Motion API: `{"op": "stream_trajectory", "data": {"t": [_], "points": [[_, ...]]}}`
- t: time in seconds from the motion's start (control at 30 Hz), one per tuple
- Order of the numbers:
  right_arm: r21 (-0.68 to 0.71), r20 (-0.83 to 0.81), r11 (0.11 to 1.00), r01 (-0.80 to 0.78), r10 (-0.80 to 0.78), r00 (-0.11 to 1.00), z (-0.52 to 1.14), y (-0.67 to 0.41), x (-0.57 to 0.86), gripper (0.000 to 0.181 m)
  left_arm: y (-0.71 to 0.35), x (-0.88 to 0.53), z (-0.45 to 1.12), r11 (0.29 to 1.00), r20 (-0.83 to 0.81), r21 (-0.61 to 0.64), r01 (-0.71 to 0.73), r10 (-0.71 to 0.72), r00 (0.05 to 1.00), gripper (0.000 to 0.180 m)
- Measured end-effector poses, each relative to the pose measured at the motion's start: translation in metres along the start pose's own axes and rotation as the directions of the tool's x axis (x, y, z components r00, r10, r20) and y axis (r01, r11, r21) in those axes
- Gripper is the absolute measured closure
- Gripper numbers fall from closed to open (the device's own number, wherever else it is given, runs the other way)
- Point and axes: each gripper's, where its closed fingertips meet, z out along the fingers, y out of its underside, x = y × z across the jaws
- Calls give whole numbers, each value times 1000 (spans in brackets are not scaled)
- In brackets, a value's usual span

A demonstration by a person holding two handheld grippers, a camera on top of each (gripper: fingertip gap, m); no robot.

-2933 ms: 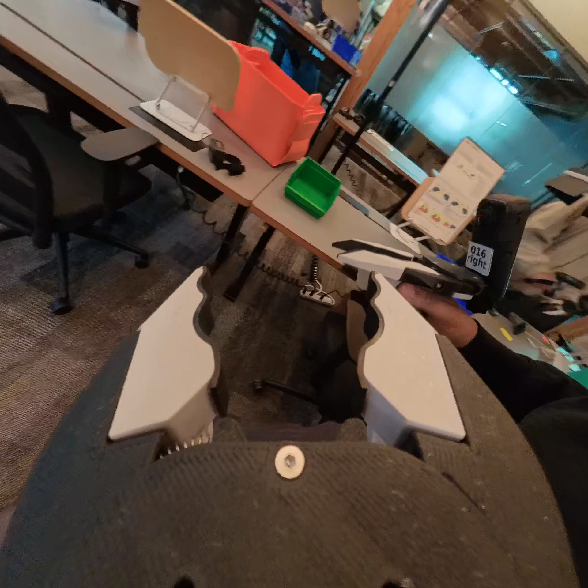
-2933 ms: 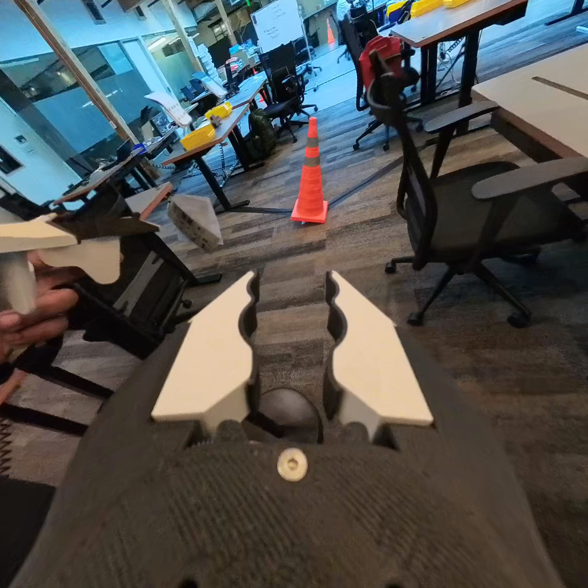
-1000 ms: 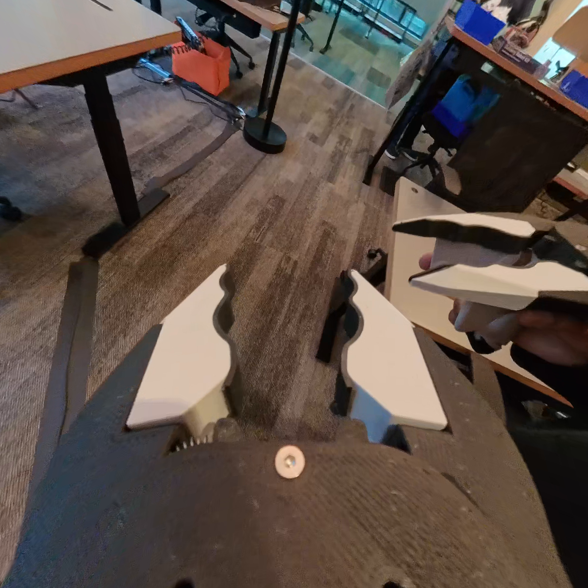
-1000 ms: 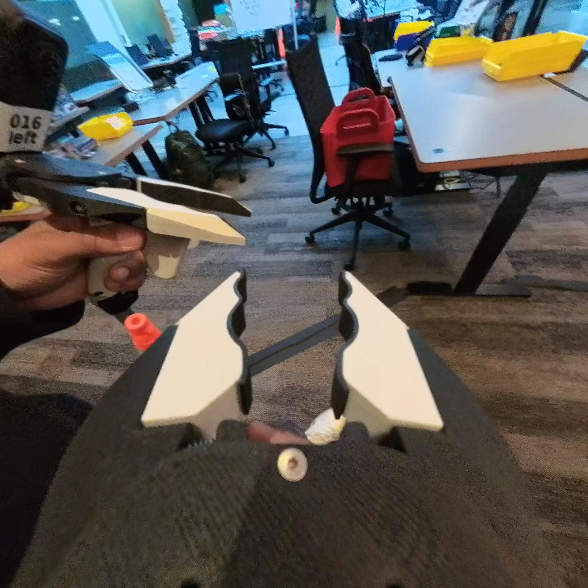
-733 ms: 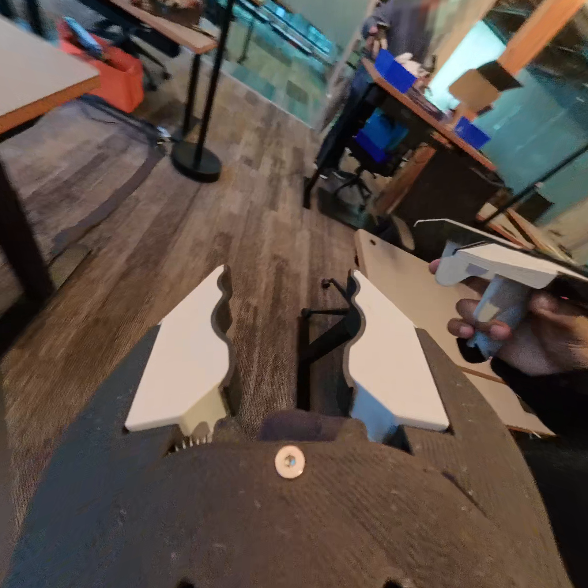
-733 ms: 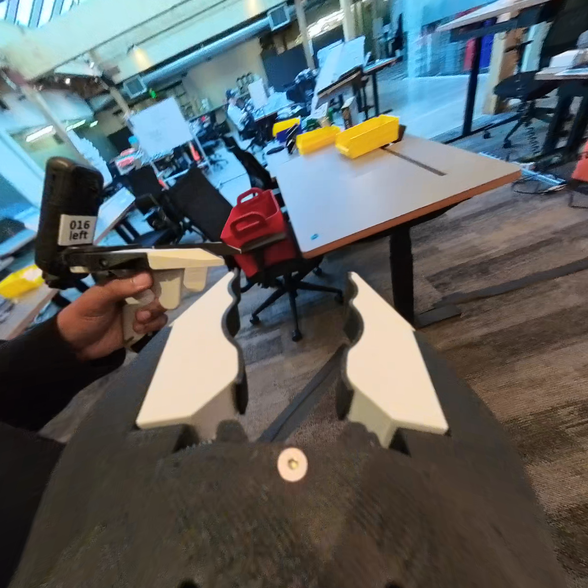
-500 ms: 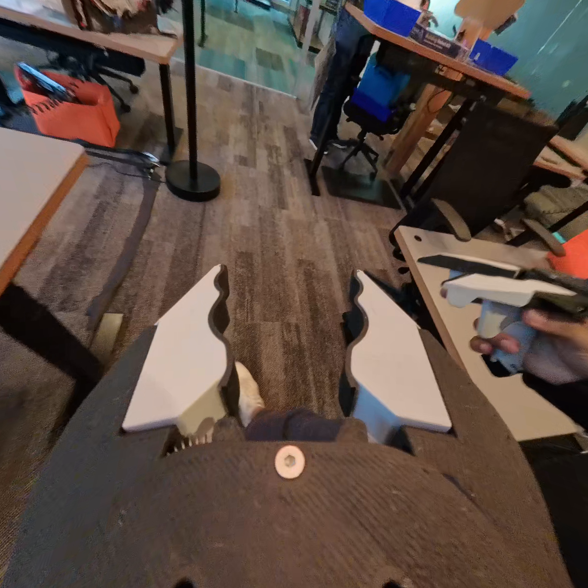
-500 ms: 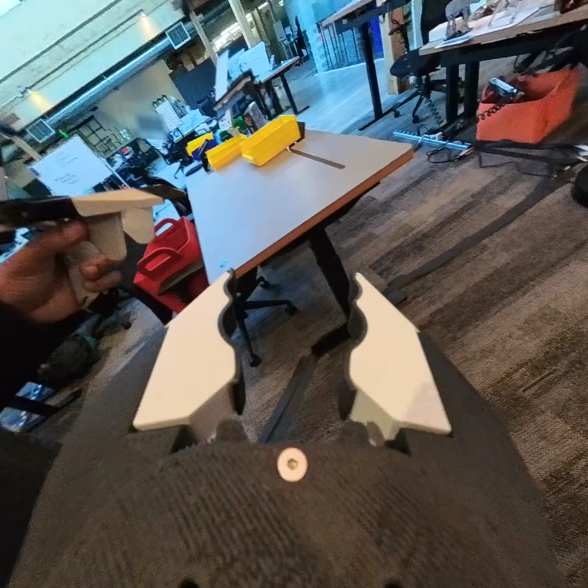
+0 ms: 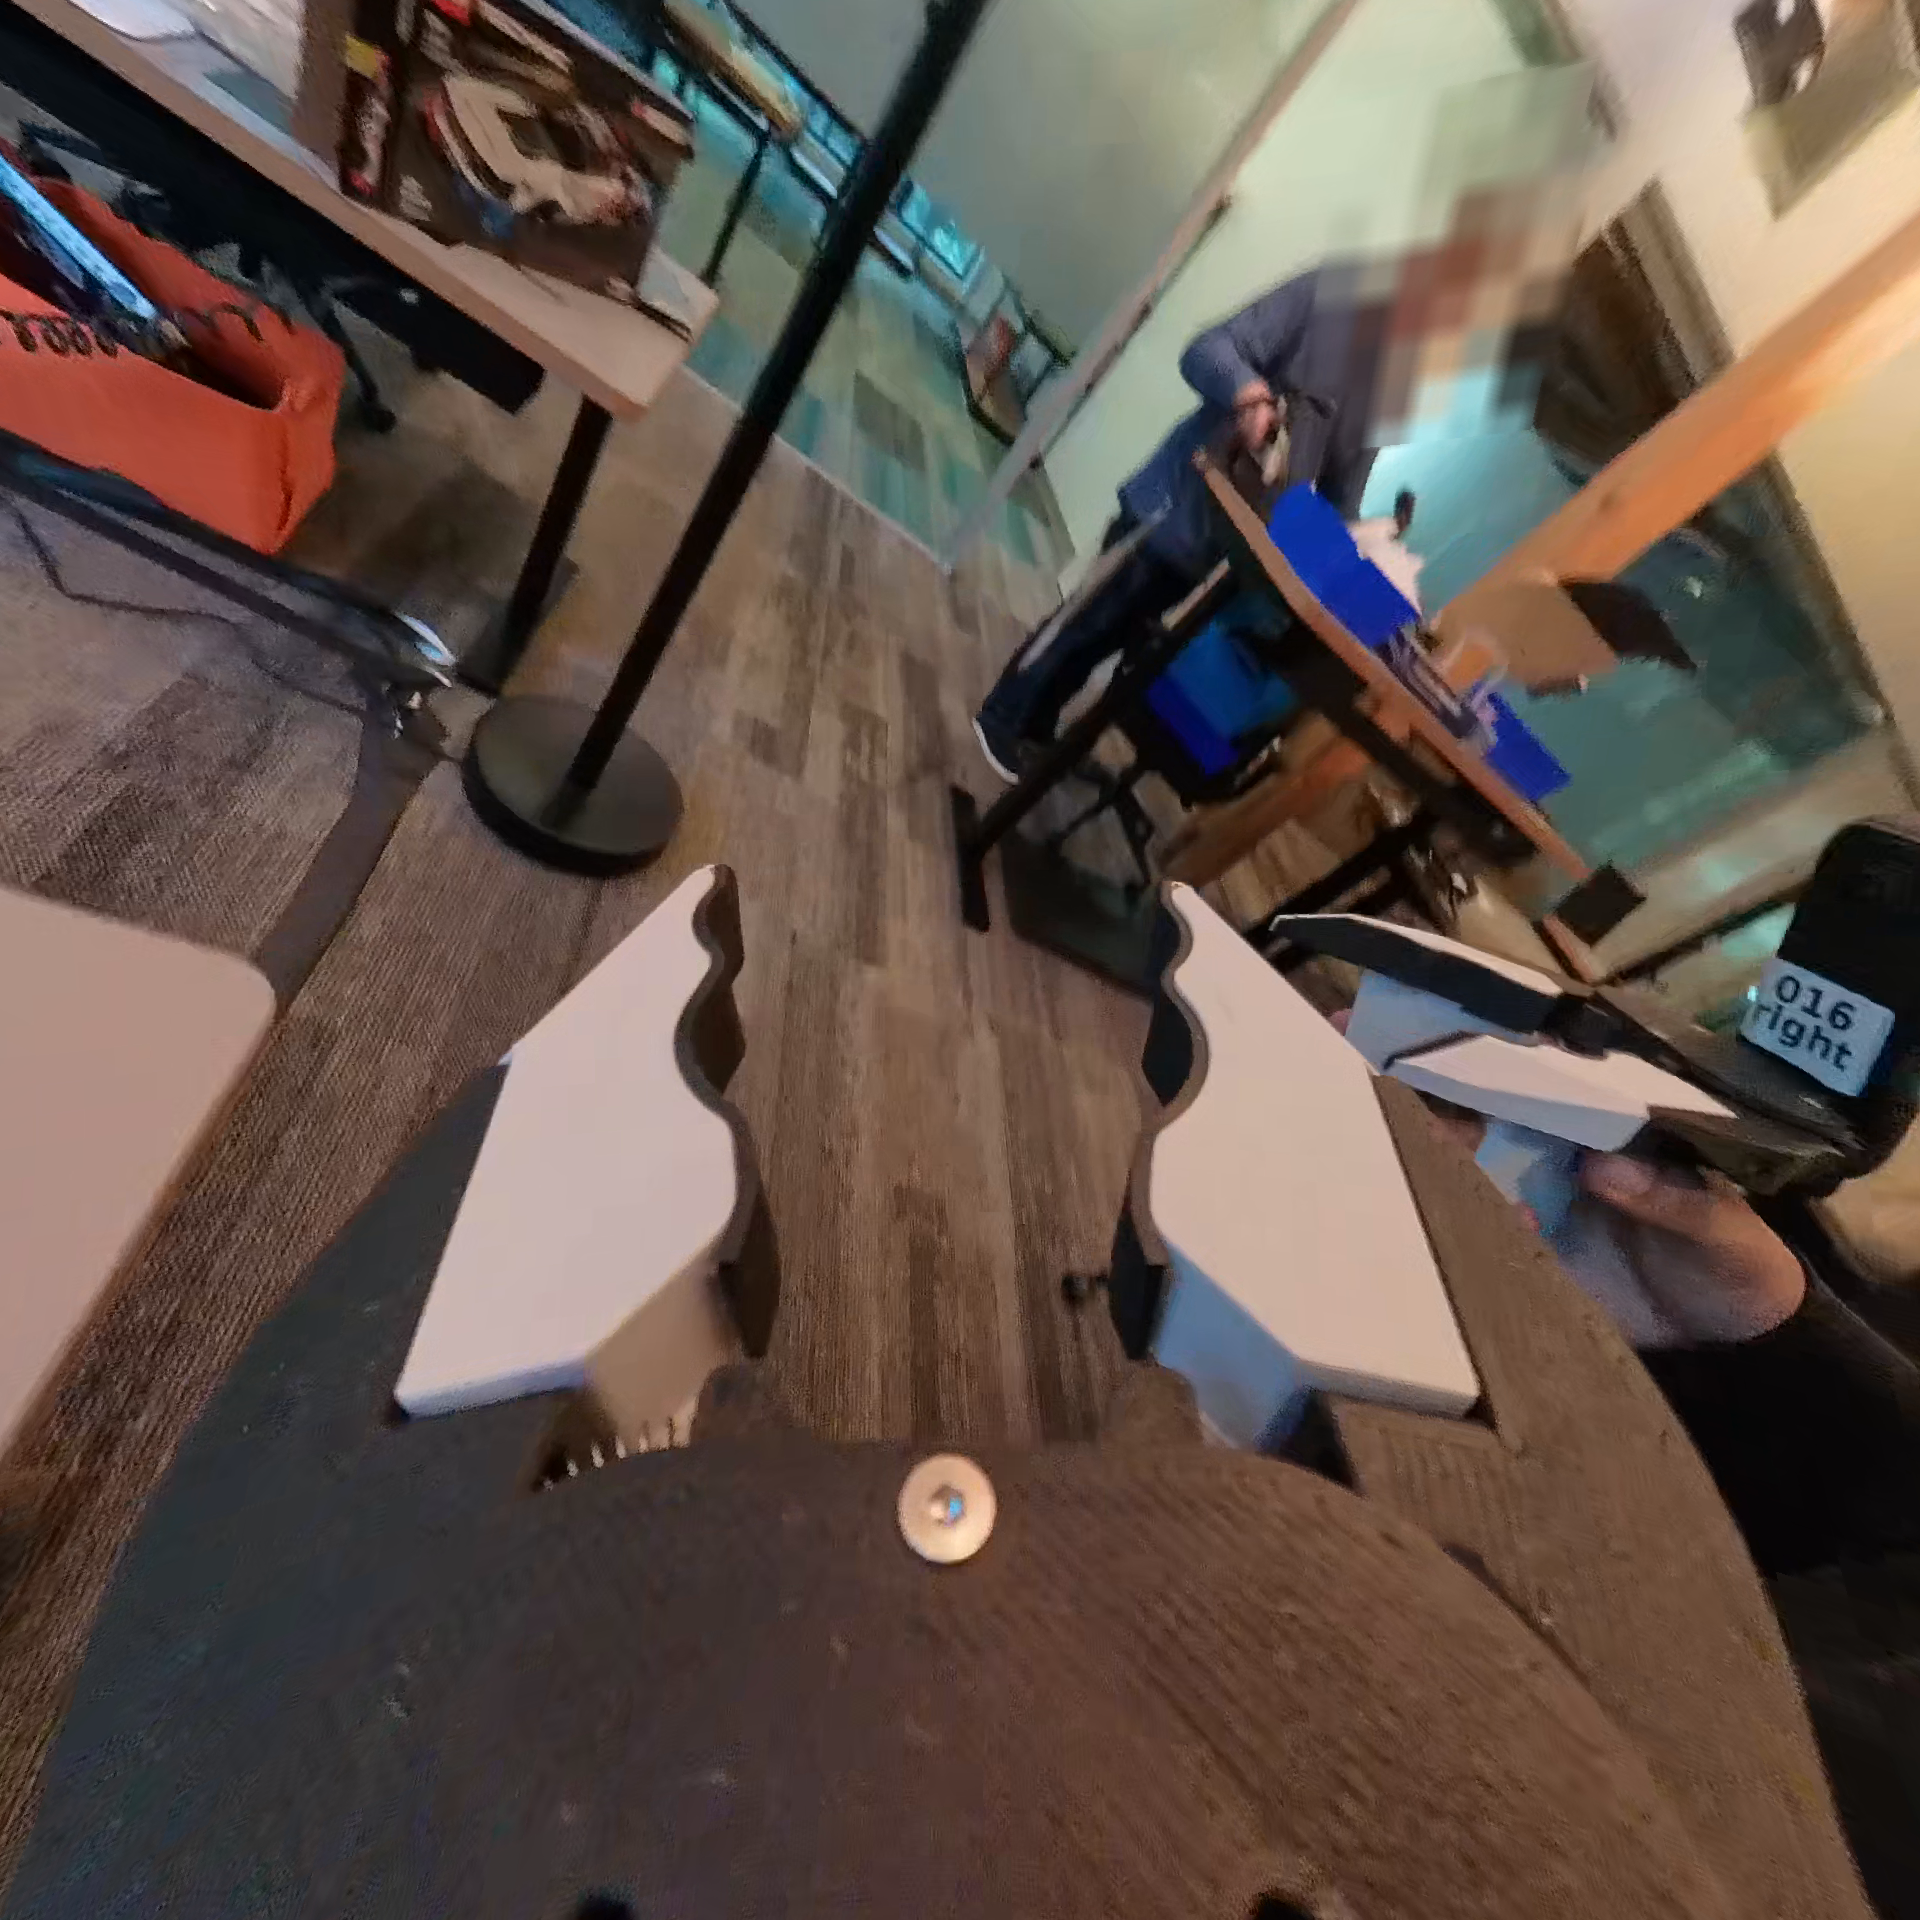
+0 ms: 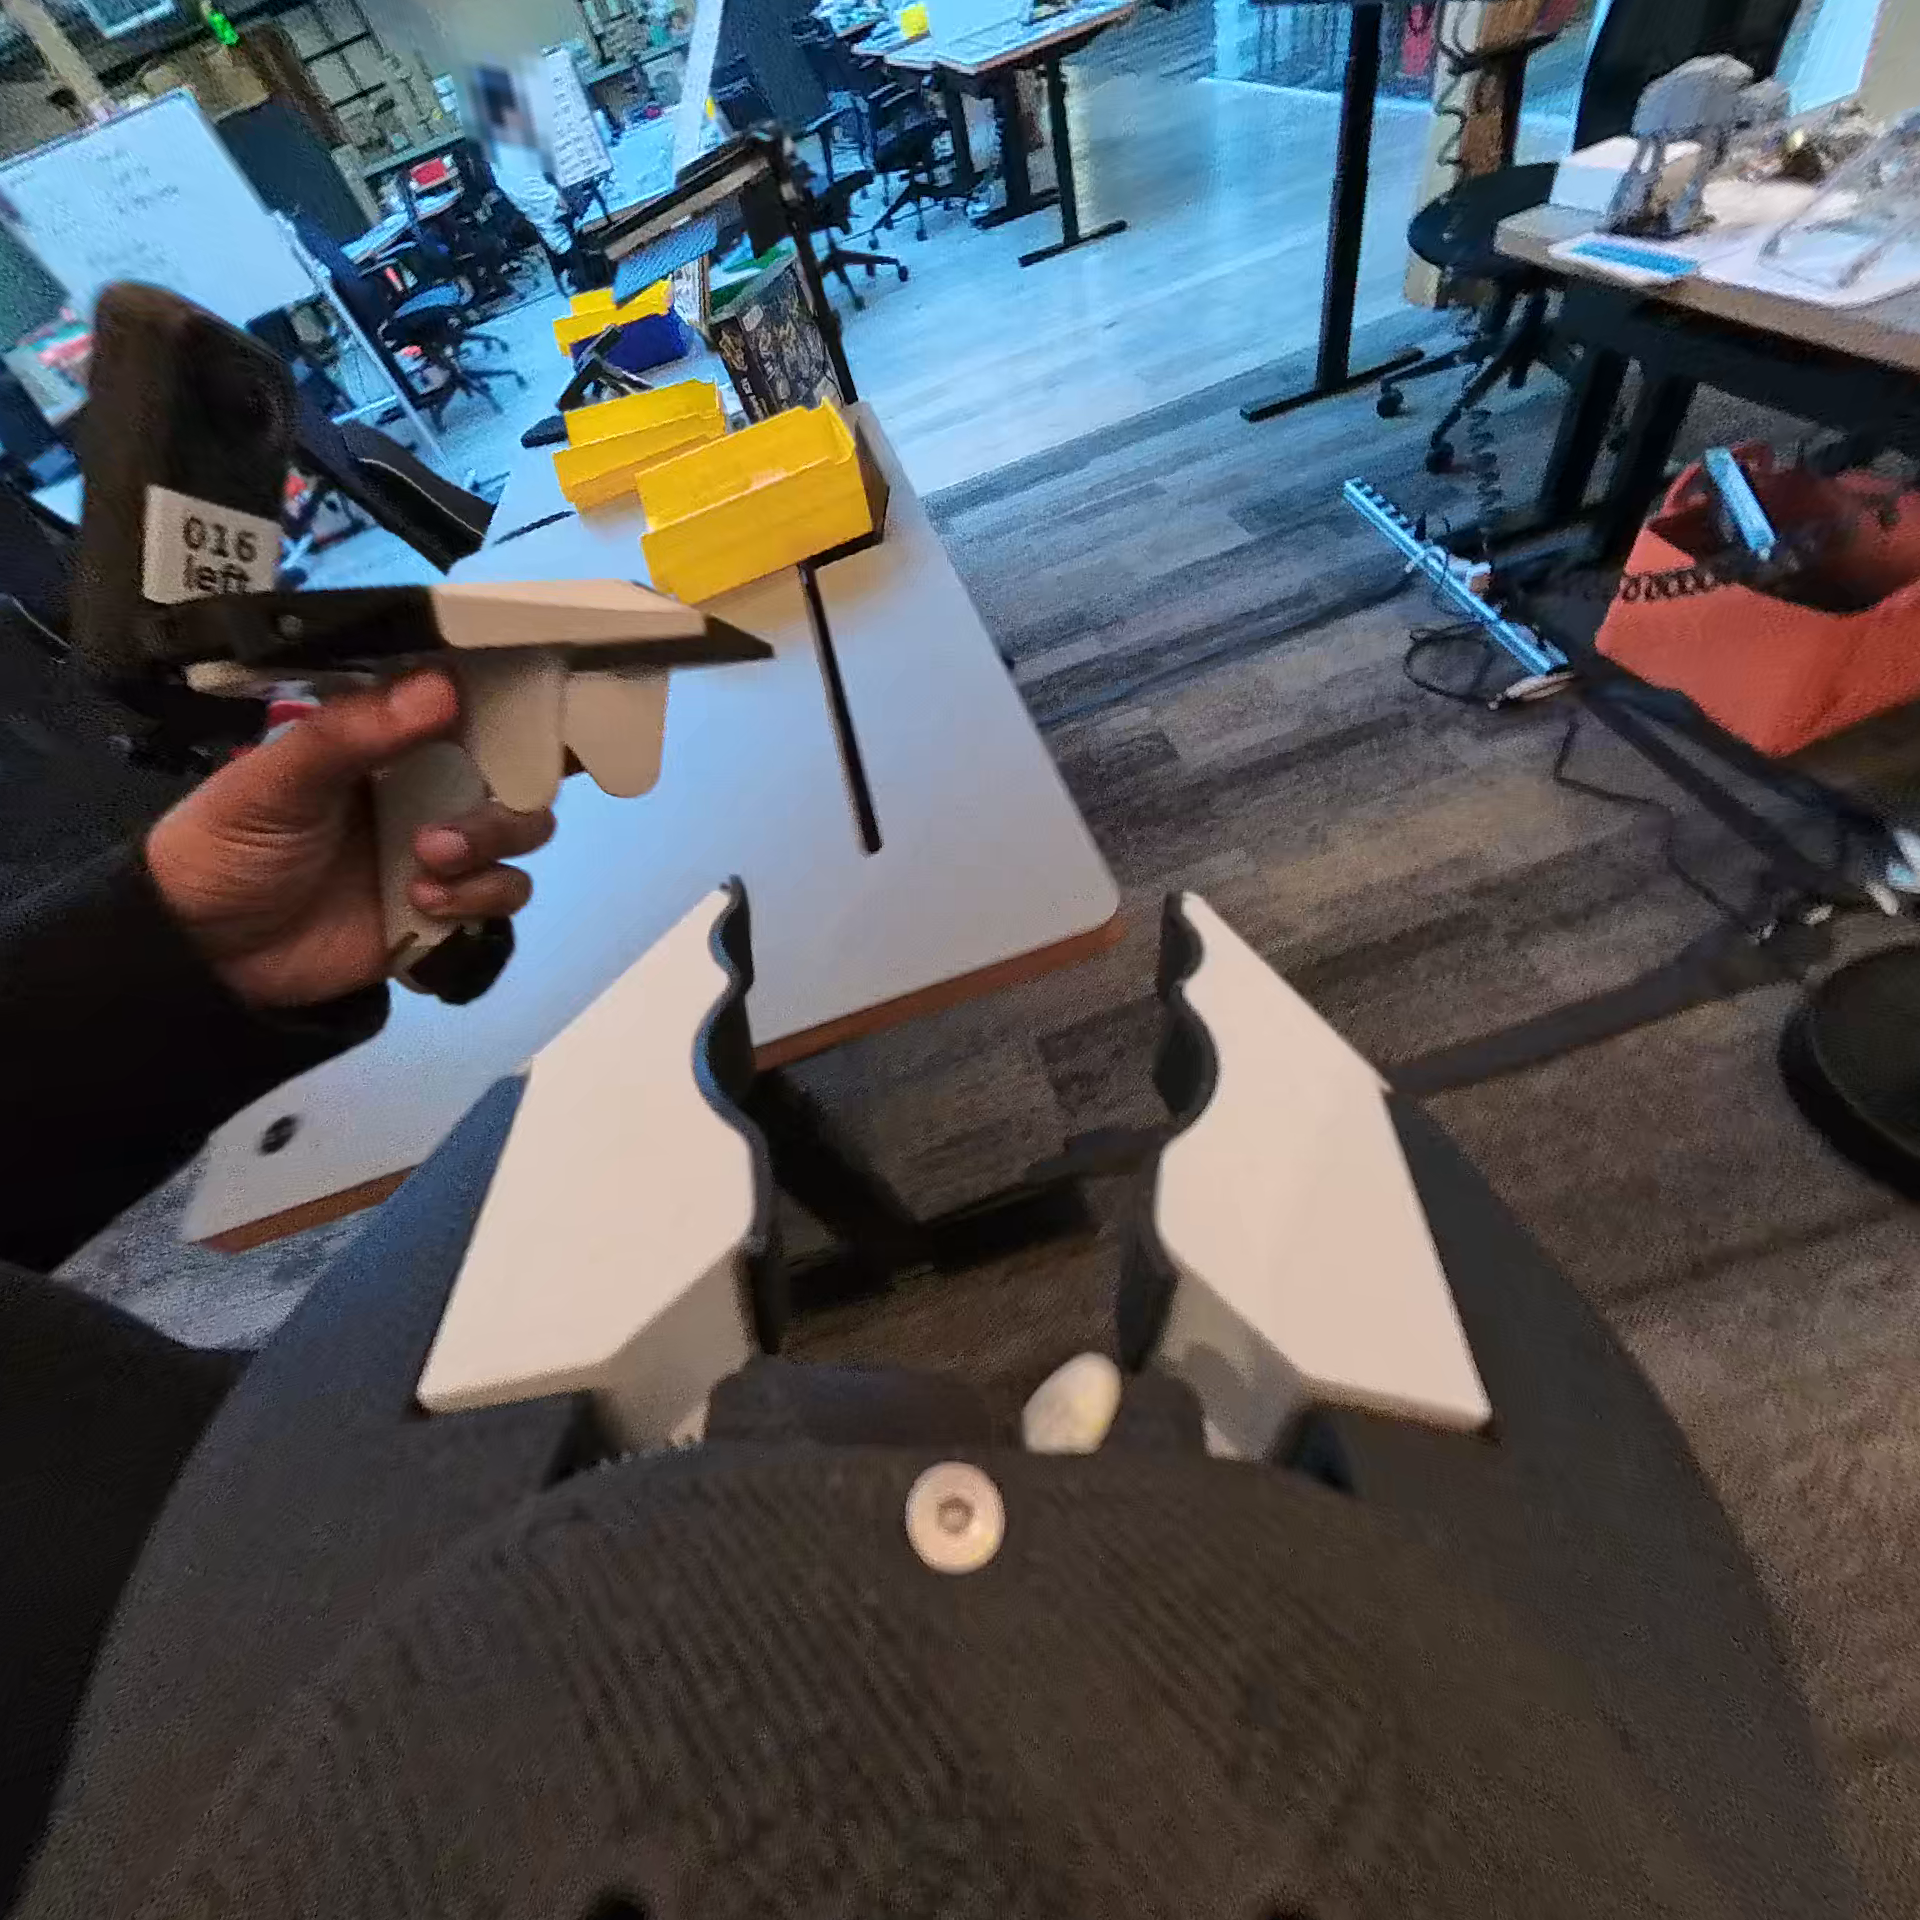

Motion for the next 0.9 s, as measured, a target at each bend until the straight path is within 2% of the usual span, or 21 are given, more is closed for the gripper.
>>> {"op": "stream_trajectory", "data": {"t": [0.17, 0.27, 0.37, 0.5, 0.6, 0.67, 0.77, 0.83, 0.9], "points": [[-40, -3, 993, 114, -114, 993, 137, -48, 102, 106, -69, -128, 105, 995, 39, 87, 54, -58, 998, 103], [-58, 37, 996, 69, -67, 997, 206, -91, 148, 106, -124, -189, 160, 984, 15, 122, 133, -136, 991, 103], [-97, 72, 991, 93, -86, 994, 270, -137, 192, 108, -186, -230, 200, 979, 28, 145, 145, -151, 988, 103], [-190, 194, 974, 124, -86, 977, 361, -178, 241, 108, -261, -288, 231, 970, 111, 216, 107, -134, 985, 103], [-239, 305, 952, 192, -114, 945, 445, -185, 285, 110, -285, -353, 251, 957, 199, 266, 120, -176, 964, 102], [-258, 408, 931, 258, -138, 902, 505, -189, 307, 109, -287, -398, 253, 935, 289, 307, 175, -268, 919, 107], [-195, 555, 871, 451, -281, 783, 583, -218, 320, 108, -287, -450, 235, 849, 438, 477, 227, -453, 776, 113], [-107, 640, 849, 518, -340, 689, 626, -252, 318, 107, -294, -465, 229, 770, 455, 587, 250, -569, 684, 114], [-63, 693, 849, 525, -341, 635, 664, -287, 315, 103, -317, -474, 236, 728, 441, 643, 237, -605, 663, 113]]}}
